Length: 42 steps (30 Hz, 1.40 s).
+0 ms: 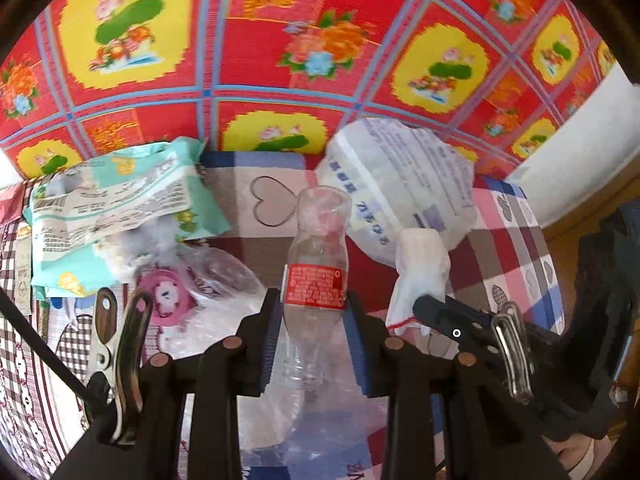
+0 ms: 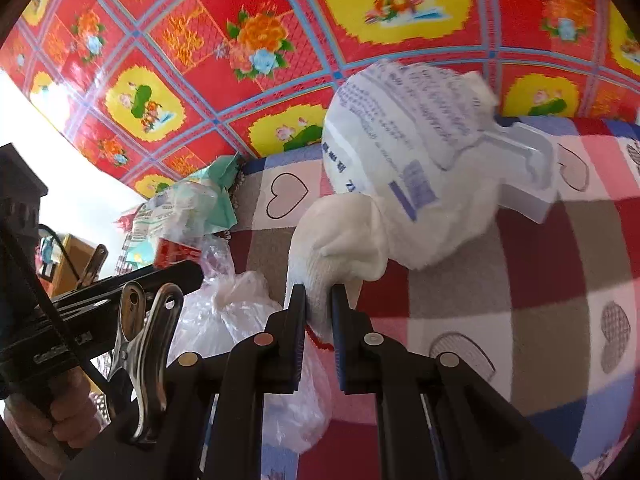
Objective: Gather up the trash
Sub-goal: 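Grasp the clear plastic bottle with the left tool while the right tool grasps the white sock, then carry the bottle and sock in both tools toward the red bucket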
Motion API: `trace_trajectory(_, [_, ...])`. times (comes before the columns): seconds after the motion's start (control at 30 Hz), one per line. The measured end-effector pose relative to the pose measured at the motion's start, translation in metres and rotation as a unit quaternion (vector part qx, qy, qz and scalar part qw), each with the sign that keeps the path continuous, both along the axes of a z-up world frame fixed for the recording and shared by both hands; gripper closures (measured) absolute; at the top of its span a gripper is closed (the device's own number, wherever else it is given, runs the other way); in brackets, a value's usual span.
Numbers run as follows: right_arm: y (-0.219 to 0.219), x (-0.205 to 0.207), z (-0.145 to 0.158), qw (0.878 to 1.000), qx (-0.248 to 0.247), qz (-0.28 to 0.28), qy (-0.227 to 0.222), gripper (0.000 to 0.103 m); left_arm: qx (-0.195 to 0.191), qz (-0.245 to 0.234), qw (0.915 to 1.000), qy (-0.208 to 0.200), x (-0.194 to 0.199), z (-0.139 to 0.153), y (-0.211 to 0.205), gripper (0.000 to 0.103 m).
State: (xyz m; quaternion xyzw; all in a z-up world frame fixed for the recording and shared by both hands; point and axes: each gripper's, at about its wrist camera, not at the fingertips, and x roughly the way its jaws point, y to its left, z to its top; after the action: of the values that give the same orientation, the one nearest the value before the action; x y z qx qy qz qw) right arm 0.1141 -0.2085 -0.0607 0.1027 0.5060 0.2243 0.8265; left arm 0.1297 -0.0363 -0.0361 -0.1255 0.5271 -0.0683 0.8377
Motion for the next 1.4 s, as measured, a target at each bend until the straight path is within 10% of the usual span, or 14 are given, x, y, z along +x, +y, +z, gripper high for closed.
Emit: trace_trajectory(1.4, [-0.239,-0.147,0.059,0.989,0.035,-0.129,-0.060,0.090,0.021,-0.156,0.9873,-0.022,-0.076,0.040,-0.271,0.071])
